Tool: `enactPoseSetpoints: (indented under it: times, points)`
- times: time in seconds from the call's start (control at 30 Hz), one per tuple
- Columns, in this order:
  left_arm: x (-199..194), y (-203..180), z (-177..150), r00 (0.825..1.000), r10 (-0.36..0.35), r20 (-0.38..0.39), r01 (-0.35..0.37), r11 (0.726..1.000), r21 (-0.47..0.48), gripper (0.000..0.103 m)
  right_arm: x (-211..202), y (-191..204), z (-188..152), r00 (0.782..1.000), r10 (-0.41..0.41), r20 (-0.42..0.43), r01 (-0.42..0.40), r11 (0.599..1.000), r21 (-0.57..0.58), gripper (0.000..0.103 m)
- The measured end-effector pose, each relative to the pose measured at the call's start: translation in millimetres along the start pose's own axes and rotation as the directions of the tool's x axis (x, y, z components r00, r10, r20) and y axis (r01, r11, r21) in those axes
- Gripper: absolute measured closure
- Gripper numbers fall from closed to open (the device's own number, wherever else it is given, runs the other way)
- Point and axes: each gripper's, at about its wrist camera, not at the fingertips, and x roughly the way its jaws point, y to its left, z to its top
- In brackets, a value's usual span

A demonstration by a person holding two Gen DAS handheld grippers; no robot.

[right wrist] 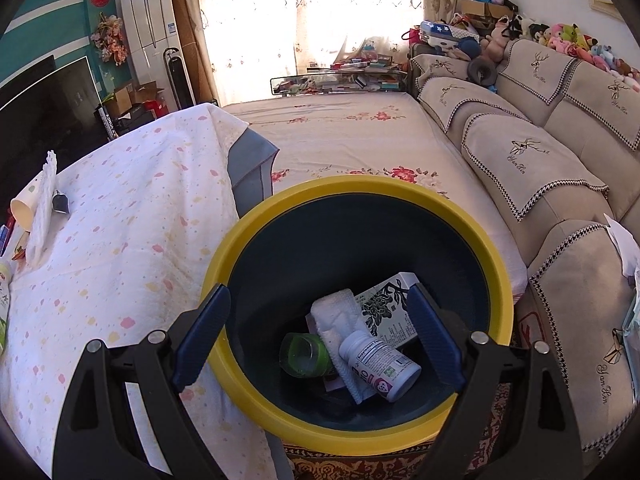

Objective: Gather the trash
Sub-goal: 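Reach the left tool to the green-labelled juice bottle and grasp it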

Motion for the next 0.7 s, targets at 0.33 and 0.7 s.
enactPoseSetpoints:
  times: [0.33,0.7]
  points:
    - [-14,48,0,0.992,0.128,0.025,-0.127,0.992,-0.014,0.014,2,10,-1,1.000,0.013,-0.008,-0.013,1.000,-0.012,0.018]
    - [-1,48,39,0.992,0.129,-0.002,-0.129,0.989,0.077,0.014,-5,20,3,1.000,0.020,0.002,-0.020,0.999,-0.026,0.018]
